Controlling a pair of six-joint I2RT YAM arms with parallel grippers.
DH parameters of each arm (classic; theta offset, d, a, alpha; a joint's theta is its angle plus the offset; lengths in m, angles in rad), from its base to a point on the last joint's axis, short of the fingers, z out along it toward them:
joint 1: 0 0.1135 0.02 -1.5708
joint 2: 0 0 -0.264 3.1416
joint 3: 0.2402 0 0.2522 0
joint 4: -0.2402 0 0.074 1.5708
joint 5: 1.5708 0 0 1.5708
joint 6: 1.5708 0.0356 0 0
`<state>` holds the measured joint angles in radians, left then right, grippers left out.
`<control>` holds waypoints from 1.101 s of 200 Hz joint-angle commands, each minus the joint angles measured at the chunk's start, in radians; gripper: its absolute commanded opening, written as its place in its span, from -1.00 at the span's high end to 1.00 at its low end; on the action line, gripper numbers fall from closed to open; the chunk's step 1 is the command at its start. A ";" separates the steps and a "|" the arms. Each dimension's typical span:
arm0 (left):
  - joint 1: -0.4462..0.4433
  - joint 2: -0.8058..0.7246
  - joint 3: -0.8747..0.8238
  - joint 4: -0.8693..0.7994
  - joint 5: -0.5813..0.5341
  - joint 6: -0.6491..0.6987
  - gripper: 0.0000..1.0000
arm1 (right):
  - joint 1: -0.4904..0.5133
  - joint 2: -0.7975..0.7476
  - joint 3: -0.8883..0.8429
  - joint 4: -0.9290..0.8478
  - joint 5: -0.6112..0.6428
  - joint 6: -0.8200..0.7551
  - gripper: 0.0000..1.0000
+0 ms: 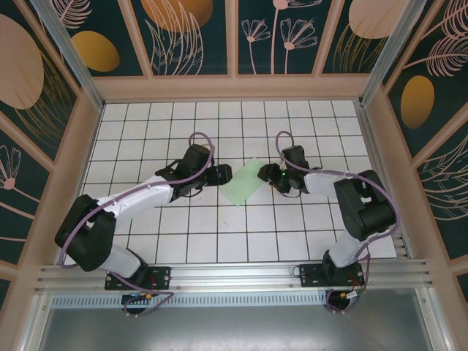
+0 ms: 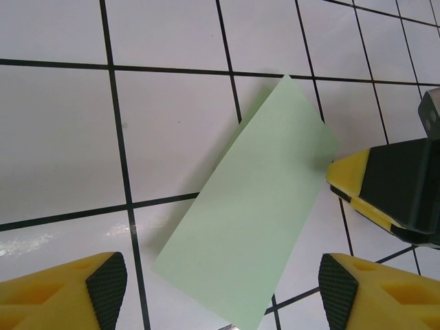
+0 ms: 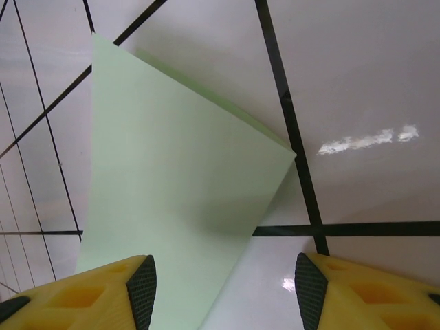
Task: Fold a paper plane with a square sheet of paper (fold left side to right side)
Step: Pick up the paper from the center of the table.
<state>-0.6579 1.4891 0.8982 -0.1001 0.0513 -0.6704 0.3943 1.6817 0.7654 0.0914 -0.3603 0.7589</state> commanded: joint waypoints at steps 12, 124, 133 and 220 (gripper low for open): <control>0.005 -0.024 -0.018 0.017 -0.009 -0.003 -0.53 | 0.011 0.048 0.027 0.108 -0.006 0.049 -0.16; 0.004 -0.033 -0.032 0.014 -0.027 0.000 -0.53 | 0.033 0.104 0.059 0.196 -0.027 0.121 0.09; 0.005 -0.037 -0.036 0.013 -0.030 0.000 -0.53 | 0.035 0.105 0.058 0.208 -0.028 0.126 0.15; 0.031 -0.160 -0.093 -0.002 -0.042 -0.001 -0.56 | 0.034 0.098 0.101 0.209 -0.171 -0.030 0.90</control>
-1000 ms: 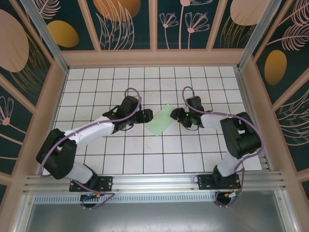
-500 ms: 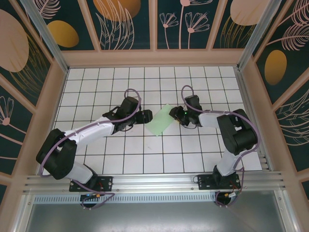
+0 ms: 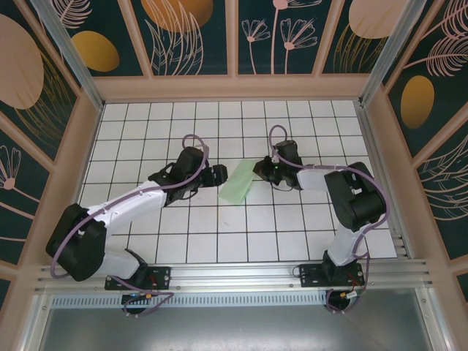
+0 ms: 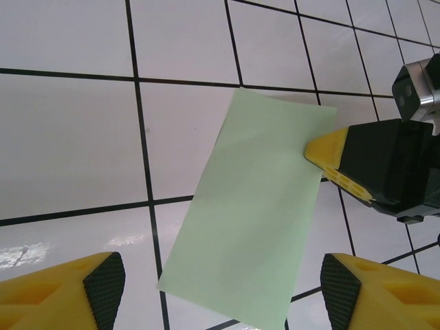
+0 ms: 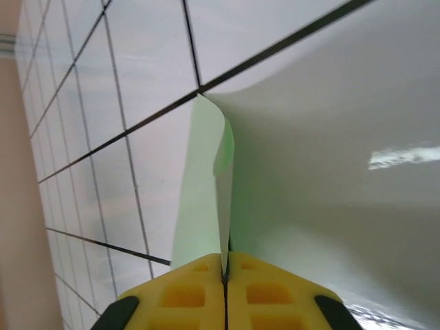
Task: Fold a paper plane with a square sheet of paper (fold left side to right side)
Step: Pick up the paper from the center of the table.
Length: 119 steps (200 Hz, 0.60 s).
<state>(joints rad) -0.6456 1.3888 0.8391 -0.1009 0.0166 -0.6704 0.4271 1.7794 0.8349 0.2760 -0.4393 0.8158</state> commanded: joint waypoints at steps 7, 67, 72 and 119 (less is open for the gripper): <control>0.026 -0.080 -0.044 0.005 0.003 -0.004 -0.59 | 0.001 -0.012 0.031 0.026 -0.117 -0.109 0.93; 0.078 -0.324 -0.195 0.261 0.229 -0.037 -0.88 | -0.041 -0.222 -0.006 0.022 -0.433 -0.307 0.98; 0.078 -0.340 -0.200 0.282 0.245 -0.040 -0.90 | -0.050 -0.242 -0.010 0.024 -0.454 -0.315 0.98; 0.079 -0.335 -0.212 0.406 0.349 -0.077 -0.97 | -0.073 -0.294 -0.037 0.131 -0.576 -0.263 1.00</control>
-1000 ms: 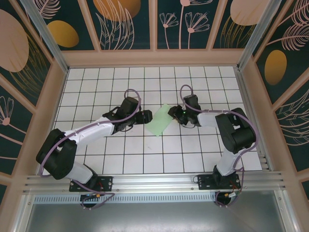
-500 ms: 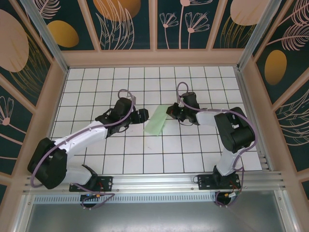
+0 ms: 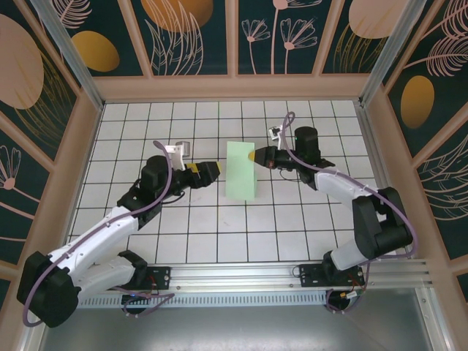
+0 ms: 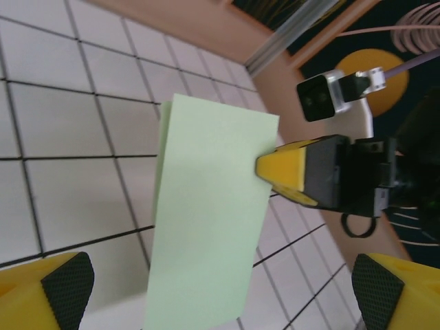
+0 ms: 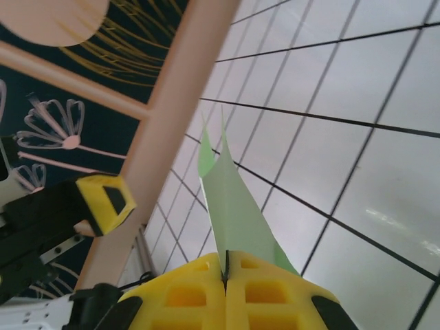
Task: Fold a paper plane with a square sheet of paper (fold left side to right side)
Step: Pick up the paper from the center of the table, then place the paper at the center of the table.
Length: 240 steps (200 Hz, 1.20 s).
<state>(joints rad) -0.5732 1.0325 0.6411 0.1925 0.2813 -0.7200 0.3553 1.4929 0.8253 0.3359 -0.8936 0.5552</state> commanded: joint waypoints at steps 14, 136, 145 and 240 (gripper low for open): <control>0.006 0.047 -0.008 0.116 0.085 -0.024 -0.97 | 0.000 -0.014 -0.034 0.095 -0.143 0.014 1.00; 0.007 0.253 -0.002 0.418 0.299 -0.119 -0.47 | 0.010 -0.083 -0.055 0.157 -0.216 0.104 1.00; 0.007 0.256 -0.003 0.427 0.308 -0.125 -0.32 | 0.011 -0.081 -0.053 0.154 -0.216 0.104 1.00; 0.007 0.269 0.002 0.341 0.276 -0.099 0.11 | -0.012 -0.075 -0.055 0.108 -0.182 0.080 0.95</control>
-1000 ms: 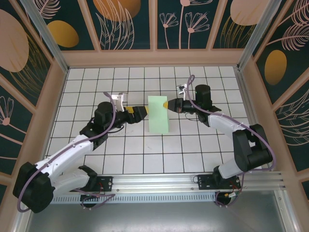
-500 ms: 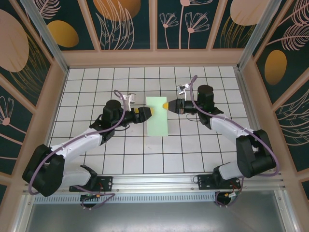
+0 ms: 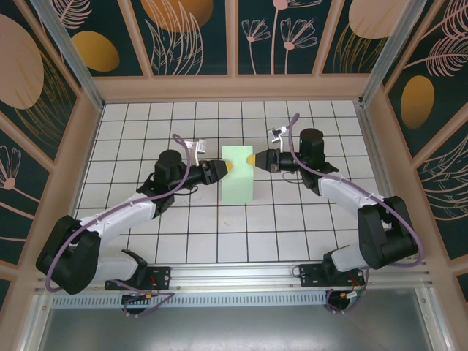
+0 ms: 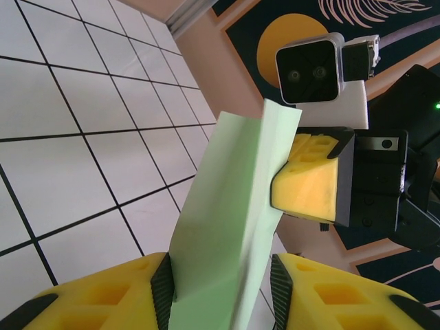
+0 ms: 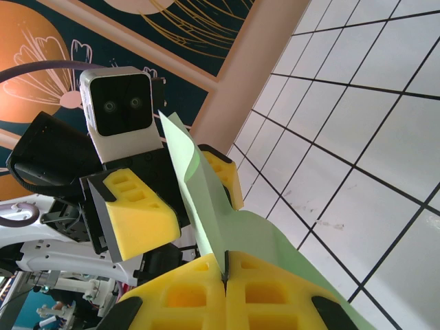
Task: Fold a paper plane with a square sheet of paper (fold left side to right side)
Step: Place the paper at the center of the table.
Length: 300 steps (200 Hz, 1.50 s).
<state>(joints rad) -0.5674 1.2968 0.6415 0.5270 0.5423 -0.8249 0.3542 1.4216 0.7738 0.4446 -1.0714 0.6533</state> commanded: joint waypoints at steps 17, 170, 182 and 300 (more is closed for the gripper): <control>0.001 -0.001 -0.002 0.003 0.013 0.008 0.12 | -0.021 -0.010 -0.007 -0.015 0.001 -0.024 0.95; 0.002 0.003 -0.020 -0.001 0.012 0.006 0.66 | -0.044 -0.022 -0.019 -0.065 0.033 -0.055 0.87; 0.001 0.011 -0.025 0.007 0.013 -0.001 0.71 | -0.045 -0.020 -0.015 -0.090 0.047 -0.070 0.84; 0.001 0.241 -0.070 0.147 -0.036 -0.147 1.00 | 0.049 -0.055 0.049 -0.464 0.594 -0.272 0.04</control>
<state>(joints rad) -0.5674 1.4864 0.5674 0.6350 0.5377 -0.9264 0.3420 1.4178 0.8036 0.0517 -0.6495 0.4450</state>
